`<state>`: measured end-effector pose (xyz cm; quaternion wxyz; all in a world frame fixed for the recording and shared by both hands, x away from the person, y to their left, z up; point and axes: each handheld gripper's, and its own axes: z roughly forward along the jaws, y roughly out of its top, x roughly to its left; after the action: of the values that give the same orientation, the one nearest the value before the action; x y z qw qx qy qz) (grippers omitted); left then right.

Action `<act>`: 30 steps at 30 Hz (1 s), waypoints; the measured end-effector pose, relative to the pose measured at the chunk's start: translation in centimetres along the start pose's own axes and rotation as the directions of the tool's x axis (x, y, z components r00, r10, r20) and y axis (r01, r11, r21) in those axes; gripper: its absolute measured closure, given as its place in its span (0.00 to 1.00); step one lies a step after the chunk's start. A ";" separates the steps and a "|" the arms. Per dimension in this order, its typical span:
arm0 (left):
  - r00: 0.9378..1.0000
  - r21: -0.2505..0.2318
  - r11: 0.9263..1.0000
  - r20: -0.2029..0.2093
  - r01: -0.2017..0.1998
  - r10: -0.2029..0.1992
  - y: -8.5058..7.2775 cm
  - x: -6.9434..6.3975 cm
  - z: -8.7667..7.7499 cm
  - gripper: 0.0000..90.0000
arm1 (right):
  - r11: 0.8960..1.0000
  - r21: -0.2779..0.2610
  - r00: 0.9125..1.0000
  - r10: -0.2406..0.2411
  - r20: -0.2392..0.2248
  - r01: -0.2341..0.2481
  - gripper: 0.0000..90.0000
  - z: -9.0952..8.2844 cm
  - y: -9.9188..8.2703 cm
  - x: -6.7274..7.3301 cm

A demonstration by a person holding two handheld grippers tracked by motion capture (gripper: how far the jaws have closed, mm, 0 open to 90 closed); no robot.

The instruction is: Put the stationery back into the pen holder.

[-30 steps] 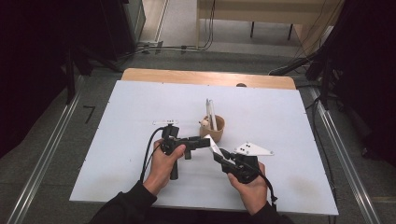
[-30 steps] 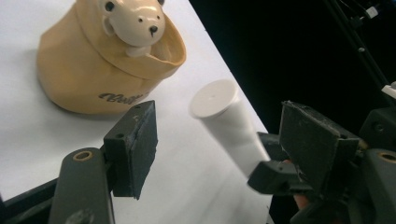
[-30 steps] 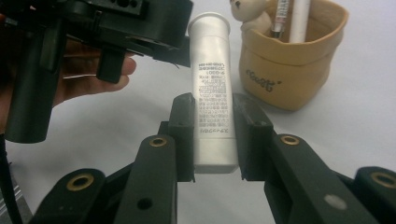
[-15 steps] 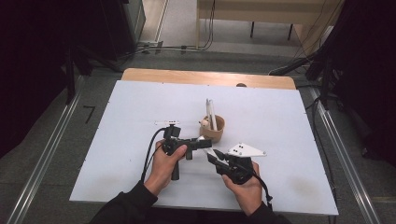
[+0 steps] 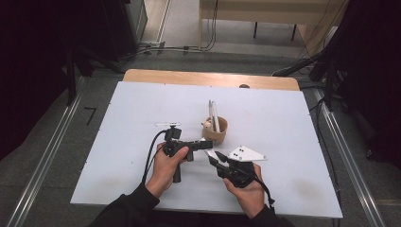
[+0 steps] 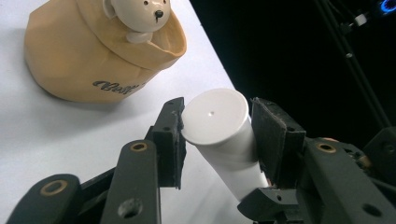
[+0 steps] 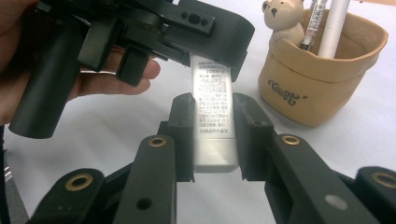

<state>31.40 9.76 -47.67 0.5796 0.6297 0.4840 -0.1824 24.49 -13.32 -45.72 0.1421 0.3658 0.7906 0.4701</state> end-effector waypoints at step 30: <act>0.999 -0.083 0.996 0.025 -0.034 0.037 0.6 -0.3 -1.3 0.73 | 0.996 0.090 0.999 -0.004 0.052 0.000 0.43 1.1 -0.6 -0.7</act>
<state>31.35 10.92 -46.80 0.6147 0.6112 0.4721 -0.1604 25.35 -13.31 -46.86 0.1464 0.3831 0.8075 0.4241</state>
